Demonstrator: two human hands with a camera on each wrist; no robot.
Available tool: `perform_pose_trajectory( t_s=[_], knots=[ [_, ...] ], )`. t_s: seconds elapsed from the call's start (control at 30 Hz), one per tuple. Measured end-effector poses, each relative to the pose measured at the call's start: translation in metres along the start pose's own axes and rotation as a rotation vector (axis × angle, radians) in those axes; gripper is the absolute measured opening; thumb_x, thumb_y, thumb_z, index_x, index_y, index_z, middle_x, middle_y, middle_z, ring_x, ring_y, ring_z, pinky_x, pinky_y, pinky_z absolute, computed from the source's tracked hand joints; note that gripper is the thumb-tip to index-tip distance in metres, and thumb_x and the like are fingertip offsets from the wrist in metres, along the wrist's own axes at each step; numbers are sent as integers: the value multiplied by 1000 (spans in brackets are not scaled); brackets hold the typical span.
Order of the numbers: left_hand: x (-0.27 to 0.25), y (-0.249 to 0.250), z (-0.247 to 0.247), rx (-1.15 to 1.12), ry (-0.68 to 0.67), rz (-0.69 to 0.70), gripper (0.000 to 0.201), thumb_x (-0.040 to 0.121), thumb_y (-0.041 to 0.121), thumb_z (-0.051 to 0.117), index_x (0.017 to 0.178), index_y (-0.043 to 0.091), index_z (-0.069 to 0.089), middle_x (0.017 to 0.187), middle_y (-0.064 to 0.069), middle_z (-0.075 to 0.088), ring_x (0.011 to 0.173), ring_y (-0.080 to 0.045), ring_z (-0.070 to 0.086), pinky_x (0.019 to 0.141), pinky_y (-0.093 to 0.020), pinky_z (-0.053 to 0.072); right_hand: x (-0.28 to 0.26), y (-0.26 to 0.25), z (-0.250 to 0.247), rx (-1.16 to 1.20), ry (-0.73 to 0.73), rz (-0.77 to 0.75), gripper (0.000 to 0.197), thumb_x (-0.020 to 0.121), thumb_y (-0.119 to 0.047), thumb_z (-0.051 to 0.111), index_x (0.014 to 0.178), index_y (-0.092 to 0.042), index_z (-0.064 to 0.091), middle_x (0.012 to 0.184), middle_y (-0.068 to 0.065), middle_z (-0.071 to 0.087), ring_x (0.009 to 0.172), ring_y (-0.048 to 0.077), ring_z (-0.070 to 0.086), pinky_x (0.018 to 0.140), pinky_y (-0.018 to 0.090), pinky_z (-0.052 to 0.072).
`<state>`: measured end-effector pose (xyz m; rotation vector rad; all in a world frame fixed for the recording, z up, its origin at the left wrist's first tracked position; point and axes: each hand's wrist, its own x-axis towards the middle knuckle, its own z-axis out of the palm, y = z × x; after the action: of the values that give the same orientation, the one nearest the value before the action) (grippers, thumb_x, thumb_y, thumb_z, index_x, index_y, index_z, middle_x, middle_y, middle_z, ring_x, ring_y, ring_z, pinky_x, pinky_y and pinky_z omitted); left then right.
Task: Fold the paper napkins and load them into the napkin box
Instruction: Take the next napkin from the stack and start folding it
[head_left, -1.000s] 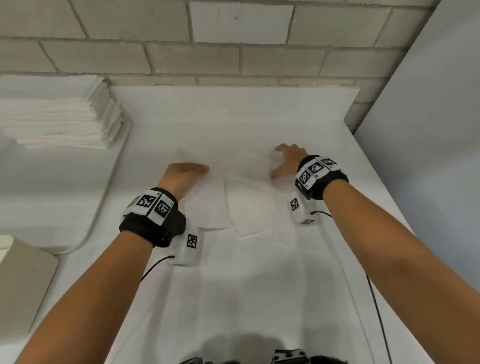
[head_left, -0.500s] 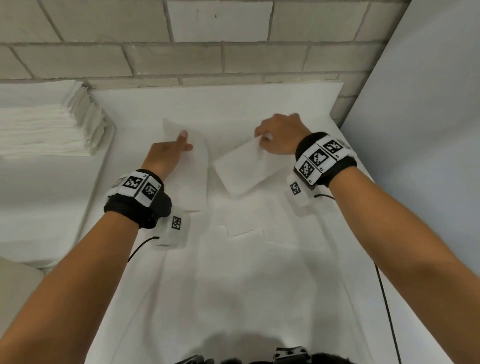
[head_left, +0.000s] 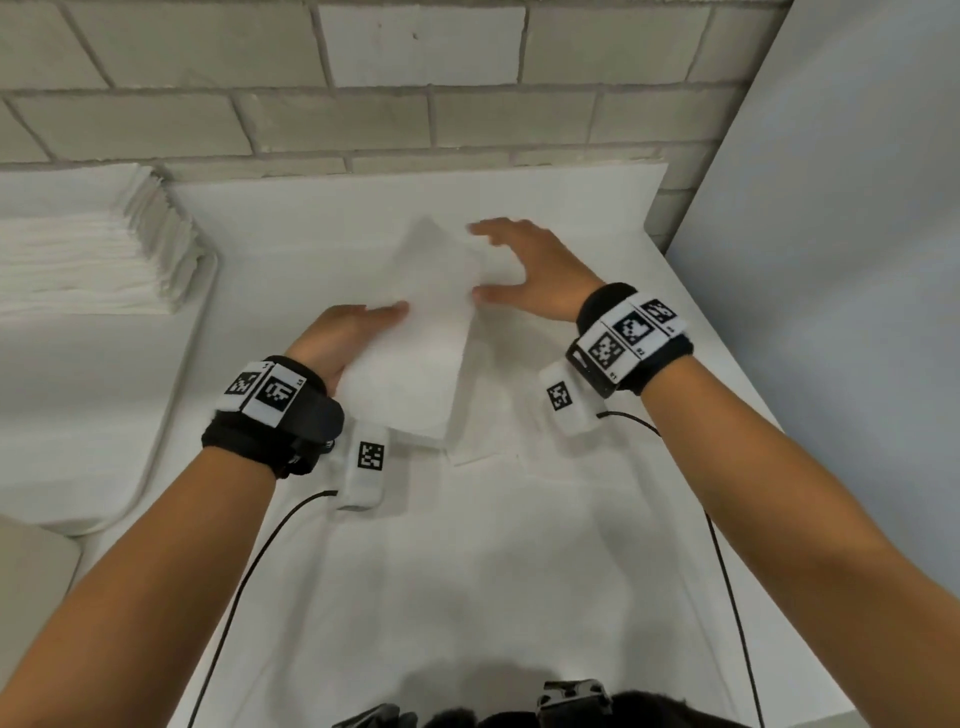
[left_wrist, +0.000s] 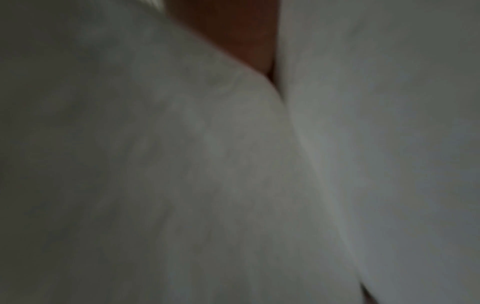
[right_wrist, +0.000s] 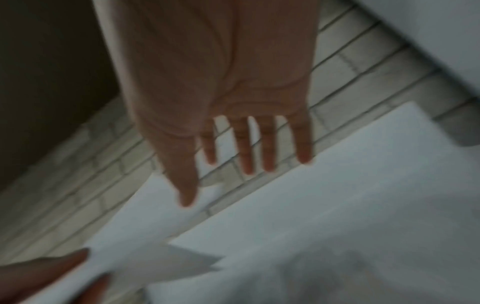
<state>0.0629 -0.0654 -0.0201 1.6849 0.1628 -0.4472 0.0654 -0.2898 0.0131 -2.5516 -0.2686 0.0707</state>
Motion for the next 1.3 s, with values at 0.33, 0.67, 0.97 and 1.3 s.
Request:
perform_pose_trajectory(
  t_s=[0.33,0.67,0.97,1.3],
  knots=[
    [0,-23,-18,-67,62,-7,28,87,1,59,113,9,59,100,-6,66,82,-19,65,67,-27,53,-9,69,25,-248,-211,707,88,62,-53,79,126,-2,49,120,16,56,110,31,54,84,35,46],
    [5,-28,-12,-177,135,41,45,86,-7,52,128,9,48,110,-12,61,85,-22,62,70,-32,53,-8,73,10,139,-75,626,65,75,-9,74,130,-10,39,115,9,52,114,31,52,82,29,40],
    [6,-19,-1,-32,150,232,52,85,-11,47,124,22,57,125,-6,58,102,-18,57,97,-32,46,-21,41,-11,438,190,324,82,75,2,70,140,-23,26,107,5,49,90,17,50,65,19,43],
    [-9,10,-5,-203,99,177,48,91,63,36,90,28,68,101,1,71,95,-14,67,93,-33,49,-27,-32,-51,1002,-3,7,62,80,10,61,131,-19,40,114,2,61,99,16,65,79,34,57]
  ],
)
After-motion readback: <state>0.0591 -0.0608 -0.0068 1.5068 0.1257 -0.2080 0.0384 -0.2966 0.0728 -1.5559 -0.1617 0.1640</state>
